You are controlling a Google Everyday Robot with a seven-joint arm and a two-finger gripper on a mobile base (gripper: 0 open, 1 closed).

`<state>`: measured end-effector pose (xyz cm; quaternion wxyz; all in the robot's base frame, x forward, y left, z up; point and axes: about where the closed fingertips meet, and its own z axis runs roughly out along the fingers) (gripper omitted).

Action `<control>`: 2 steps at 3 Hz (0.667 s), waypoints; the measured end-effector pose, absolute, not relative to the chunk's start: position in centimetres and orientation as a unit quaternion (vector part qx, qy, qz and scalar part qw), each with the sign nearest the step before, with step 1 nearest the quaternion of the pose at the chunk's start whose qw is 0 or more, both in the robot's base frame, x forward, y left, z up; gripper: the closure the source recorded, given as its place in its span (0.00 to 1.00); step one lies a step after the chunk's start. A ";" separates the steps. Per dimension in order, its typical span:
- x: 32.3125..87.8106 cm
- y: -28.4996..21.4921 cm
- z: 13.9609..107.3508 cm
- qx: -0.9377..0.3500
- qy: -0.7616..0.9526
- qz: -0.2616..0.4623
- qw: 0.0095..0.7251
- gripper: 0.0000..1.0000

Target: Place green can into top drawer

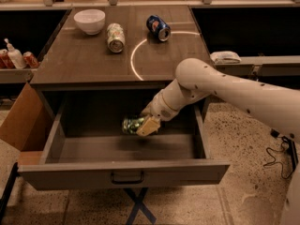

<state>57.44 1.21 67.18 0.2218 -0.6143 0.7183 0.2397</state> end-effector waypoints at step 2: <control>56.7 -0.7 69.0 -0.598 0.730 0.234 0.233 0.00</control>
Offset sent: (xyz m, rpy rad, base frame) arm -0.0241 -0.0571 0.0513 0.0207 -0.0339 -0.1279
